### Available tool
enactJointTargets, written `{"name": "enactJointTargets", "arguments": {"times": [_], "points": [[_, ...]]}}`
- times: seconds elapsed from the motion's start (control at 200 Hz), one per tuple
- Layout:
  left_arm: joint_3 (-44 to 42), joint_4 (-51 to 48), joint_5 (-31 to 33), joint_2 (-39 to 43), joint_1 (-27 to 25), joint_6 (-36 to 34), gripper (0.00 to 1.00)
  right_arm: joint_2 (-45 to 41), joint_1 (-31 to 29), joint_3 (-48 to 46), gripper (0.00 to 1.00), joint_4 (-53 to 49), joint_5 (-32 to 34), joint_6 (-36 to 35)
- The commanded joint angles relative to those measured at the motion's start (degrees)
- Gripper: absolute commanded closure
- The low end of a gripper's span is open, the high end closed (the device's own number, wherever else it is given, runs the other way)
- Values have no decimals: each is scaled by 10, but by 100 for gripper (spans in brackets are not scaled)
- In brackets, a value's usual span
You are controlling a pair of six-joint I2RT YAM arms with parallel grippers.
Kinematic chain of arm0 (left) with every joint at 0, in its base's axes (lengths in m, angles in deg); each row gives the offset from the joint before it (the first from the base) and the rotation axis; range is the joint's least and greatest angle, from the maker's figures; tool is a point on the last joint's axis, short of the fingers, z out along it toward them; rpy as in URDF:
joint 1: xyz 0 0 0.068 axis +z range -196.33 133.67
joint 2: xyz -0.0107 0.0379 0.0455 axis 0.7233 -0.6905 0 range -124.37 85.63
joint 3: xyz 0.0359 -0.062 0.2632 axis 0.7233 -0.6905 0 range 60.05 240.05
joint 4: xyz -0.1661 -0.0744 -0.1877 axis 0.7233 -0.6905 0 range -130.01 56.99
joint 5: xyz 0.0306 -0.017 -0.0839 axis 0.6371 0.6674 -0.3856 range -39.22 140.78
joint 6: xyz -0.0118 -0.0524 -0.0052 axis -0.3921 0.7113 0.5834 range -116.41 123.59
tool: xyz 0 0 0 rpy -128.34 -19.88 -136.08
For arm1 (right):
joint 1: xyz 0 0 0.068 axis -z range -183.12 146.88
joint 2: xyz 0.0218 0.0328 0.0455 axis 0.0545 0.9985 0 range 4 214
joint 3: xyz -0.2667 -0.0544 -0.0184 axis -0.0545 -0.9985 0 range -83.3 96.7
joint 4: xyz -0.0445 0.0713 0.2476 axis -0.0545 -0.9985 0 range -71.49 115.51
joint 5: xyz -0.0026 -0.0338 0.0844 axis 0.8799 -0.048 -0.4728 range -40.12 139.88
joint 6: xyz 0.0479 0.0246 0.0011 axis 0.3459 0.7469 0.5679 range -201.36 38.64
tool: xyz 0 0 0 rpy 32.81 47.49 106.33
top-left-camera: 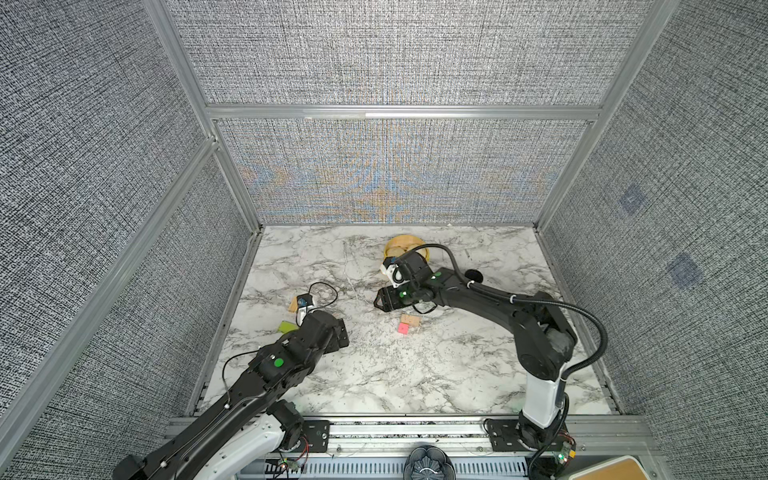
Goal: Build the wood block tower
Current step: 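Withdraw the left arm while the right gripper reaches toward the wood block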
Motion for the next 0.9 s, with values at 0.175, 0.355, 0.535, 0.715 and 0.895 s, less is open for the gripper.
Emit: {"name": "enactJointTargets", "arguments": {"times": [0.175,0.355,0.535,0.715,0.895], "points": [[44,-129,47,59,4,36,0,117,-33,138,33,-34,-22,-12],[64,-180,56,113,4,50,0,183,-51,226,34,-44,-16,-15],[85,-216,64,123,4,63,0,233,-69,288,34,-57,-3,-21],[83,-222,72,135,4,70,0,274,-79,341,34,-83,-3,-31],[84,-229,75,138,3,77,0,291,-87,366,34,-92,3,-44]]}}
